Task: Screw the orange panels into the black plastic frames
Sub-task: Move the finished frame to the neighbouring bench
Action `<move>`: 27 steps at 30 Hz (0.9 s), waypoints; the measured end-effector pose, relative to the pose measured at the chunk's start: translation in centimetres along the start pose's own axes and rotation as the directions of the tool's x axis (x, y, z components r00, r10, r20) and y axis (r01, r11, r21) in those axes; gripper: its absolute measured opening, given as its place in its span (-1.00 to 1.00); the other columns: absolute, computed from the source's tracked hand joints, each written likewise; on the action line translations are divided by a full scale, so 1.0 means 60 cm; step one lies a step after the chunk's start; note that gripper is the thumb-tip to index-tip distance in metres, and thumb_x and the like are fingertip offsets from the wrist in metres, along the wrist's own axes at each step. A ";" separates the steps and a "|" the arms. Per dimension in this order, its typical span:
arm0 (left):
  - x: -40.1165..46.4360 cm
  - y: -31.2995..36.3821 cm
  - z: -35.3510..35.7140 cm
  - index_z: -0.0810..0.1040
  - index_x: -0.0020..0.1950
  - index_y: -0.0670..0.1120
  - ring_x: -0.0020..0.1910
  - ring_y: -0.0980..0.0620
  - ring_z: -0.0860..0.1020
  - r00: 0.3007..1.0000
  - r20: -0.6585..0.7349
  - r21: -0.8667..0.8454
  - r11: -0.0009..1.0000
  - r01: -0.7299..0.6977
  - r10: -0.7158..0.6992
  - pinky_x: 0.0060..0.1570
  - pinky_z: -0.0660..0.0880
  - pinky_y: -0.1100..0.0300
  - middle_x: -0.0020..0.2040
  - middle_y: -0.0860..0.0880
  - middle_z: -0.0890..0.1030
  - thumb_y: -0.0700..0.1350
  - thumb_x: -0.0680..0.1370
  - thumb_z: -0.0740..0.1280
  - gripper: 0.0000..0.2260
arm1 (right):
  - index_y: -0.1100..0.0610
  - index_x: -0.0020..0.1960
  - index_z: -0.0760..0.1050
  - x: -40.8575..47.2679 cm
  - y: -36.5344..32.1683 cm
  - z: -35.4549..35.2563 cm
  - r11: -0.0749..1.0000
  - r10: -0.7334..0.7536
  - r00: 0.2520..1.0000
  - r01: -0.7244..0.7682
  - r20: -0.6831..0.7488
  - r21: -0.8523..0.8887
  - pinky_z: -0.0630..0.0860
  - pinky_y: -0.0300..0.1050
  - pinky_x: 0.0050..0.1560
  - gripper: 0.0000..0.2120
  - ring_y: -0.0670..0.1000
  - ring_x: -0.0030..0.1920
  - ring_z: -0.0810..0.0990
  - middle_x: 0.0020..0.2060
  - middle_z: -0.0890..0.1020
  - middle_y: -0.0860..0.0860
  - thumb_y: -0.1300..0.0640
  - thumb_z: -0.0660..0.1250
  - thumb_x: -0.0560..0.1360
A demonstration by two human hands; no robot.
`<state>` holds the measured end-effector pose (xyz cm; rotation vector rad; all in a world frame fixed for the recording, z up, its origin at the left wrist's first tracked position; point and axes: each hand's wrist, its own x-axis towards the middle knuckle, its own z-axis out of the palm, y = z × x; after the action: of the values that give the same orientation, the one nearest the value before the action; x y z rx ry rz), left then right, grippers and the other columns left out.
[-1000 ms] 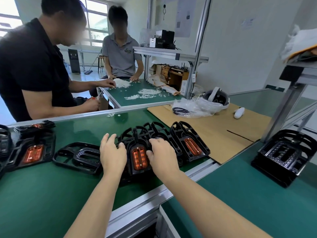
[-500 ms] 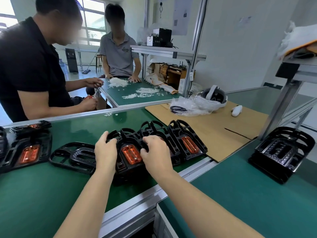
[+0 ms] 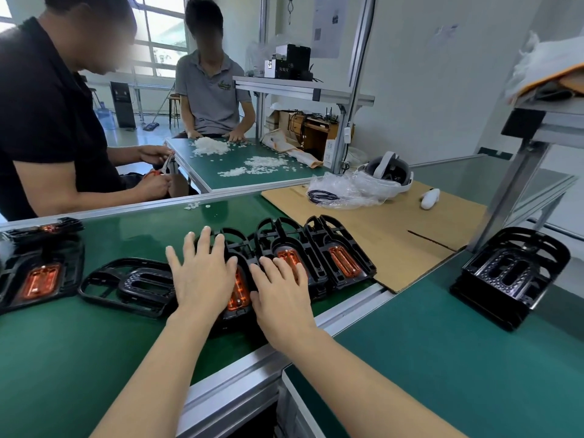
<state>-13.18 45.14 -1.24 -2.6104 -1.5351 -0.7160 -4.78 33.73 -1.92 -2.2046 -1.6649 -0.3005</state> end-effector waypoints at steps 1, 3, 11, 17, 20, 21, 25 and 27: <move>0.000 0.002 -0.002 0.19 0.52 0.00 0.53 -0.10 0.01 1.000 0.000 0.007 1.000 -0.001 0.001 0.44 -0.10 -0.22 0.55 -0.04 0.12 0.11 0.63 0.06 -0.53 | 0.02 0.52 0.14 -0.003 0.002 0.001 1.000 0.002 1.000 -0.002 0.008 0.008 -0.13 0.17 0.49 -0.54 0.06 0.52 0.06 0.51 0.21 0.02 0.08 0.10 0.64; -0.001 0.007 -0.006 0.17 0.53 0.02 0.53 -0.10 -0.01 1.000 0.015 0.010 1.000 -0.015 0.015 0.43 -0.11 -0.22 0.56 -0.04 0.11 0.13 0.63 0.04 -0.52 | 0.00 0.53 0.09 -0.008 0.008 0.002 1.000 0.003 1.000 -0.003 0.024 0.022 -0.18 0.19 0.49 -0.52 0.06 0.53 0.02 0.52 0.17 0.02 0.07 0.09 0.64; -0.015 0.036 -0.010 0.16 0.53 -0.01 0.53 -0.09 -0.03 0.999 0.016 0.006 0.999 -0.051 0.051 0.42 -0.14 -0.25 0.56 -0.04 0.08 0.15 0.63 0.01 -0.50 | -0.03 0.57 -0.01 -0.031 0.037 -0.013 0.997 0.069 0.997 -0.070 0.038 0.022 -0.33 0.17 0.47 -0.51 0.00 0.56 -0.11 0.57 0.03 -0.03 -0.07 -0.03 0.67; -0.030 0.104 -0.009 0.06 0.55 0.00 0.54 -0.04 -0.06 0.989 0.019 -0.042 0.988 -0.146 0.147 0.44 -0.16 -0.19 0.57 0.00 0.03 0.14 0.63 -0.10 -0.50 | -0.03 0.58 -0.10 -0.074 0.089 -0.036 0.949 0.314 0.948 -0.315 0.043 0.021 -0.37 0.17 0.45 -0.49 -0.01 0.56 -0.18 0.58 -0.06 -0.04 -0.11 -0.11 0.67; -0.055 0.158 -0.003 0.02 0.56 0.01 0.54 -0.02 -0.06 0.967 0.021 -0.124 0.961 -0.248 0.252 0.46 -0.17 -0.09 0.57 0.00 0.01 0.13 0.64 -0.11 -0.50 | -0.04 0.58 -0.16 -0.104 0.125 -0.051 0.892 0.451 0.892 -0.451 0.013 0.012 -0.39 0.17 0.44 -0.47 -0.03 0.56 -0.22 0.58 -0.12 -0.07 -0.13 -0.15 0.67; -0.065 0.180 -0.001 0.00 0.56 0.01 0.54 -0.01 -0.07 0.956 0.024 -0.166 0.944 -0.286 0.293 0.47 -0.17 -0.05 0.58 0.00 0.00 0.12 0.64 -0.10 -0.50 | -0.04 0.58 -0.18 -0.116 0.139 -0.056 0.868 0.496 0.868 -0.496 0.002 0.012 -0.40 0.17 0.43 -0.47 -0.04 0.55 -0.24 0.58 -0.15 -0.07 -0.14 -0.15 0.66; -0.108 0.274 0.010 -0.05 0.57 -0.02 0.54 0.05 -0.10 0.886 0.066 -0.407 0.823 -0.396 0.459 0.47 -0.20 0.15 0.58 0.02 -0.06 0.10 0.65 -0.07 -0.50 | -0.03 0.57 -0.25 -0.164 0.193 -0.076 0.759 0.651 0.757 -0.650 -0.049 0.030 -0.38 0.20 0.43 -0.42 -0.05 0.55 -0.26 0.57 -0.21 -0.06 -0.17 -0.14 0.65; -0.125 0.321 0.018 -0.04 0.57 -0.04 0.54 0.07 -0.07 0.847 0.105 -0.566 0.732 -0.379 0.520 0.48 -0.16 0.18 0.58 0.01 -0.03 0.09 0.66 -0.03 -0.49 | -0.01 0.57 -0.25 -0.186 0.218 -0.086 0.707 0.707 0.702 -0.706 -0.088 0.051 -0.36 0.22 0.44 -0.41 -0.04 0.55 -0.26 0.57 -0.21 -0.04 -0.16 -0.10 0.65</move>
<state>0.25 29.41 -1.34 -3.4153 -0.6961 -0.8633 4.84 18.62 -3.46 -2.5666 -0.6462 -0.1756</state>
